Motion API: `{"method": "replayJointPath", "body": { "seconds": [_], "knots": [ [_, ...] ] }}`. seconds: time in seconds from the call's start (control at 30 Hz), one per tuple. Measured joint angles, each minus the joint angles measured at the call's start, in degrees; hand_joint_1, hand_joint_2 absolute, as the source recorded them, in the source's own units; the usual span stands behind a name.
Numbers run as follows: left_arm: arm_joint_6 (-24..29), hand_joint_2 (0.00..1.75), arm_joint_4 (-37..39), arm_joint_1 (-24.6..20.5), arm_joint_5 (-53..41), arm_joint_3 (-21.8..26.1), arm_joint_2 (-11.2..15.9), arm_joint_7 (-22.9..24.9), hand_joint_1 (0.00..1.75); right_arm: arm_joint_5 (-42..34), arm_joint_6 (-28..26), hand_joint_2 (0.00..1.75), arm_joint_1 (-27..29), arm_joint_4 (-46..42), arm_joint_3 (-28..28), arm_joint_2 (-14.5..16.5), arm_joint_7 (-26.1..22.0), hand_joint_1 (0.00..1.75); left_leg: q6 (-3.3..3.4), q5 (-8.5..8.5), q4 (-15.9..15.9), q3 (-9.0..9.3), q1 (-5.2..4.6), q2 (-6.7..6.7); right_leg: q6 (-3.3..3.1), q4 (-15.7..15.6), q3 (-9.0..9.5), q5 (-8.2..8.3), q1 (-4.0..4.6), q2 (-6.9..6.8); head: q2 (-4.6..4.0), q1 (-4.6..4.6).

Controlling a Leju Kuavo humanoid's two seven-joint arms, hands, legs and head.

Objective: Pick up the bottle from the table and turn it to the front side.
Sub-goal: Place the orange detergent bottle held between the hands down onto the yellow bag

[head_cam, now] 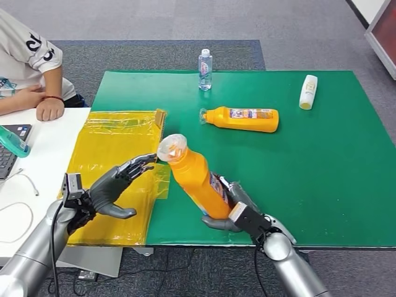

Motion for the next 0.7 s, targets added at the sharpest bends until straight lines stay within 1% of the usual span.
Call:
{"method": "replayJointPath", "body": {
  "seconds": [0.23, 0.43, 0.53, 0.7],
  "knots": [
    [0.2, 1.75, 2.8, -2.4, 0.1, -0.7, 0.0, 0.0, 0.00, 1.9, -3.1, 1.75, -0.2, 0.1, 2.1, 0.6, 0.0, 1.75, 0.00, 0.00, 0.0, -0.01, 0.00, 0.00, 0.00, 0.0, -0.02, 0.00, 0.00, 0.00, 0.00, 0.00],
    [0.2, 1.75, 4.5, -3.9, 0.6, -1.1, -0.8, 0.0, 0.00, 6.4, -8.1, 1.75, -0.1, -0.7, 3.5, 1.5, 1.2, 1.75, 0.00, 0.01, 0.0, -0.01, 0.00, 0.00, -0.01, 0.0, -0.04, 0.01, 0.00, 0.01, 0.00, -0.01],
    [-1.2, 1.75, 4.8, -4.1, 1.4, -1.3, -1.4, 0.0, 0.00, 7.5, -8.9, 1.75, -0.1, -0.9, 4.3, 2.0, 1.4, 1.75, -0.01, 0.01, 0.0, -0.01, 0.00, 0.01, -0.01, 0.0, -0.05, 0.01, 0.00, 0.01, 0.00, 0.00],
    [-5.5, 1.75, 3.5, -4.1, 2.4, -1.5, -2.7, 0.0, 0.00, 7.7, -8.2, 1.75, -0.2, -0.6, 5.9, 2.9, 1.7, 1.75, -0.01, 0.01, 0.0, -0.05, 0.00, 0.01, -0.01, 0.0, -0.06, 0.01, 0.00, 0.01, 0.00, 0.00]
  ]
}}
